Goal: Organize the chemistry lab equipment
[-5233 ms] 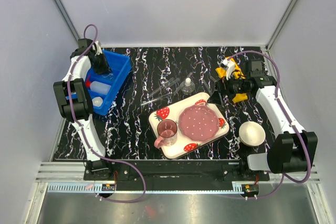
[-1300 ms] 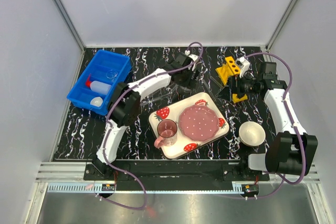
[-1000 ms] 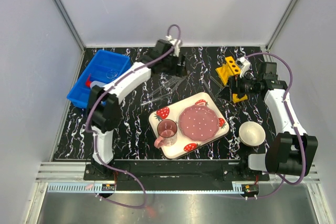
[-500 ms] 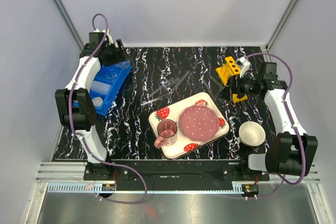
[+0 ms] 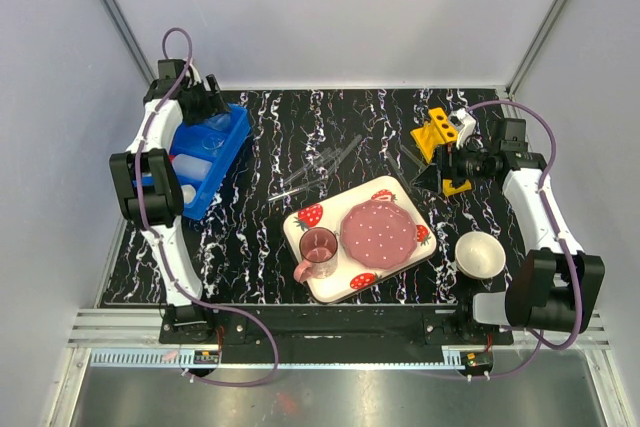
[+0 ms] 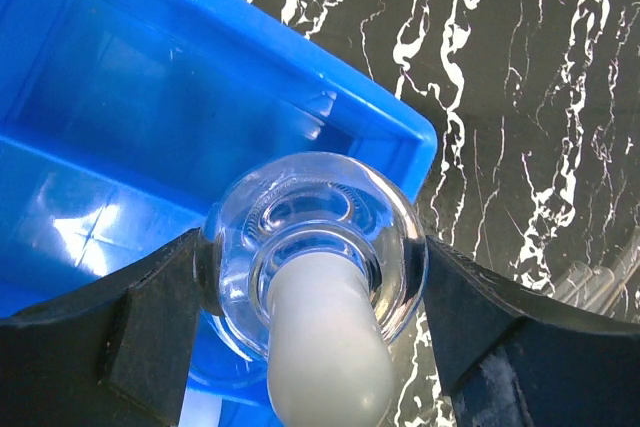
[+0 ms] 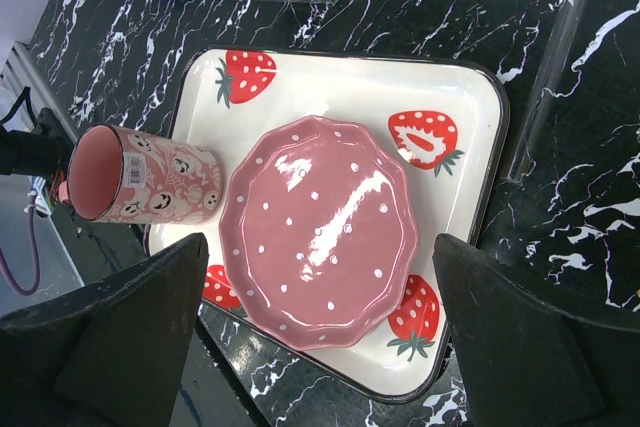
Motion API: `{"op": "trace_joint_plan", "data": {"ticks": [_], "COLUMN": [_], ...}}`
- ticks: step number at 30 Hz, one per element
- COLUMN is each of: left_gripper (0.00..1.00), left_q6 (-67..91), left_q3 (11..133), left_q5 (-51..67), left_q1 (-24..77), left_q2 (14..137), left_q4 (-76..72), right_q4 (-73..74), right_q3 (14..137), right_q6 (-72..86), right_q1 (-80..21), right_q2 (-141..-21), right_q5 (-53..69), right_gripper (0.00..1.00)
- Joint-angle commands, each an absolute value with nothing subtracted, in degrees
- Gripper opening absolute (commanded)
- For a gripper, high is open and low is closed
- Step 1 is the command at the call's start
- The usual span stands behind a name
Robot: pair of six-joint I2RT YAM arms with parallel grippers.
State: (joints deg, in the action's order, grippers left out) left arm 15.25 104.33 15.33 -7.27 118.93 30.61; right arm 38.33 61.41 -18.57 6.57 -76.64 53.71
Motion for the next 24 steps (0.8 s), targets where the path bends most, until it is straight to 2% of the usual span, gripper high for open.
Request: {"op": "trace_joint_plan", "data": {"ticks": [1, 15, 18, 24], "left_gripper": [0.38, 0.43, 0.49, 0.66], "left_q6": [14.5, 14.33, 14.24, 13.8], "left_q3": [111.52, 119.17, 120.15, 121.03], "left_q5": [14.41, 13.97, 14.06, 14.41], "left_q1": [-7.65, -7.56, -7.73, -7.82], "left_q2": [121.37, 130.69, 131.83, 133.07], "left_q4": [28.48, 30.67, 31.38, 32.34], "right_q4": [36.74, 36.83, 36.91, 37.26], "right_q3": [61.96, 62.14, 62.23, 62.58], "right_q6": [-18.54, -18.63, -18.72, -18.46], "right_q1": [6.94, 7.03, 7.03, 7.12], "right_q2": [-76.99, -77.96, -78.13, -78.05], "right_q5": [55.46, 54.76, 54.67, 54.49], "right_gripper": [1.0, 1.0, 1.0, 1.0]}}
